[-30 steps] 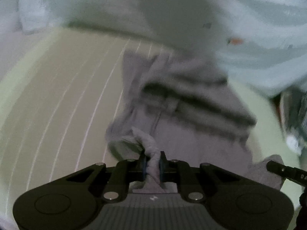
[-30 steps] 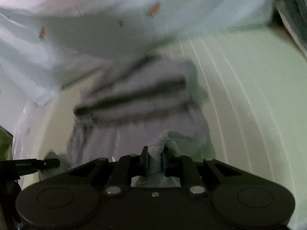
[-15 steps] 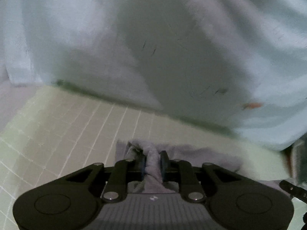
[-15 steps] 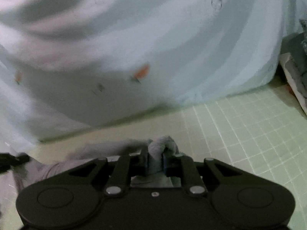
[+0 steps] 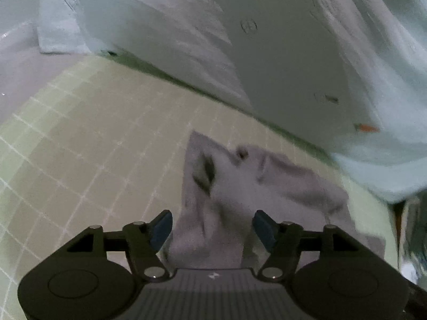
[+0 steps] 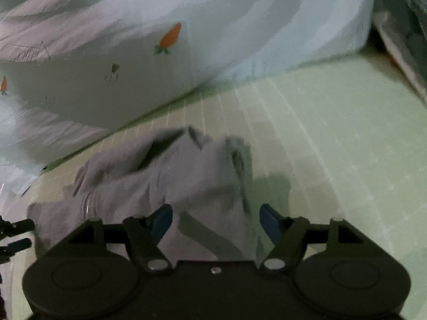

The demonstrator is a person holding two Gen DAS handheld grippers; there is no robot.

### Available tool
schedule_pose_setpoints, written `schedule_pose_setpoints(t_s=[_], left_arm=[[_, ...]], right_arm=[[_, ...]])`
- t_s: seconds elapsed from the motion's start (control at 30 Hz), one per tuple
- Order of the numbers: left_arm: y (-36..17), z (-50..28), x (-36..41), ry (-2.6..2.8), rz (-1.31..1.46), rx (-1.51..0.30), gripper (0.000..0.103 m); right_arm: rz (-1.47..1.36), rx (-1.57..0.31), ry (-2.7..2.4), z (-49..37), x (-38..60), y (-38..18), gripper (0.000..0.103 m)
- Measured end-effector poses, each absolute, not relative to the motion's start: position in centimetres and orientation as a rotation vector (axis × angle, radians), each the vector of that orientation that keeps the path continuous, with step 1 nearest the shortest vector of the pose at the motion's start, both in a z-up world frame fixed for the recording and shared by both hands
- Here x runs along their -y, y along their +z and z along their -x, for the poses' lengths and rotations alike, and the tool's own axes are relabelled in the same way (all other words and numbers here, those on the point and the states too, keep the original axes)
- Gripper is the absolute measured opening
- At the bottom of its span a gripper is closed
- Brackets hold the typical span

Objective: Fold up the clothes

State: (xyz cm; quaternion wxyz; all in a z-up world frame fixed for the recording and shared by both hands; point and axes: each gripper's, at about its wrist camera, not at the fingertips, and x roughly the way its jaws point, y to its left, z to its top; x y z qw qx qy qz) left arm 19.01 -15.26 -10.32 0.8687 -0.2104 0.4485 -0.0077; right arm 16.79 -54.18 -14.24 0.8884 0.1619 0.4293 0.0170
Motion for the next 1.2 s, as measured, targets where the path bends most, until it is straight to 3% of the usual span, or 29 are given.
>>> schedule_pose_setpoints(t_s=[0.07, 0.13, 0.2, 0.23, 0.27, 0.43, 0.63, 0.67, 0.7, 0.73, 0.77, 0.8, 0.93, 1.2], left_arm=[[-11.0, -19.0, 15.8, -0.029, 0.437, -0.972, 0.066], [-11.4, -18.9, 16.2, -0.052, 0.449, -0.981, 0.053], [-11.4, -19.1, 16.3, -0.065, 0.454, -0.990, 0.016], [-11.4, -19.2, 16.3, -0.069, 0.456, -0.995, 0.008], [-11.4, -19.3, 16.3, -0.074, 0.458, -1.000, 0.007], [-8.6, -20.6, 15.6, -0.100, 0.480, -0.944, 0.005], [-4.0, -25.8, 13.9, -0.073, 0.593, -0.720, 0.004], [-3.4, -26.6, 13.7, -0.051, 0.595, -0.657, 0.012], [-2.9, -27.3, 13.6, -0.028, 0.591, -0.591, 0.034], [-2.5, -27.9, 13.7, -0.014, 0.556, -0.574, 0.050], [-2.2, -28.4, 14.0, -0.002, 0.511, -0.574, 0.077], [-1.9, -28.8, 14.2, 0.010, 0.465, -0.575, 0.087], [-4.8, -28.2, 14.9, -0.022, 0.351, -0.686, 0.088], [-13.9, -26.3, 14.5, 0.029, 0.437, -0.992, 0.088]], right_arm=[[-0.338, -0.936, 0.042, -16.6, 54.0, -15.0, 0.069], [-0.344, -0.950, 0.068, -16.5, 53.8, -15.1, 0.055], [-0.329, -0.953, 0.086, -16.6, 53.6, -14.8, 0.027], [-0.320, -0.955, 0.093, -16.7, 53.6, -14.7, 0.021], [-0.316, -0.954, 0.106, -16.8, 53.6, -14.5, 0.012], [-0.334, -0.915, 0.189, -17.7, 54.2, -12.0, 0.010], [-0.543, -0.760, 0.217, -22.8, 56.4, -7.8, 0.010], [-0.564, -0.716, 0.198, -23.8, 56.6, -7.2, 0.012], [-0.567, -0.672, 0.173, -24.5, 56.7, -6.7, 0.023], [-0.569, -0.628, 0.148, -25.2, 56.7, -6.1, 0.035], [-0.559, -0.594, 0.121, -25.8, 56.6, -5.5, 0.057], [-0.525, -0.583, 0.096, -26.1, 56.3, -5.1, 0.067], [-0.383, -0.609, 0.060, -25.7, 54.6, -5.7, 0.083], [-0.343, -0.924, -0.013, -23.8, 54.2, -15.2, 0.084]])
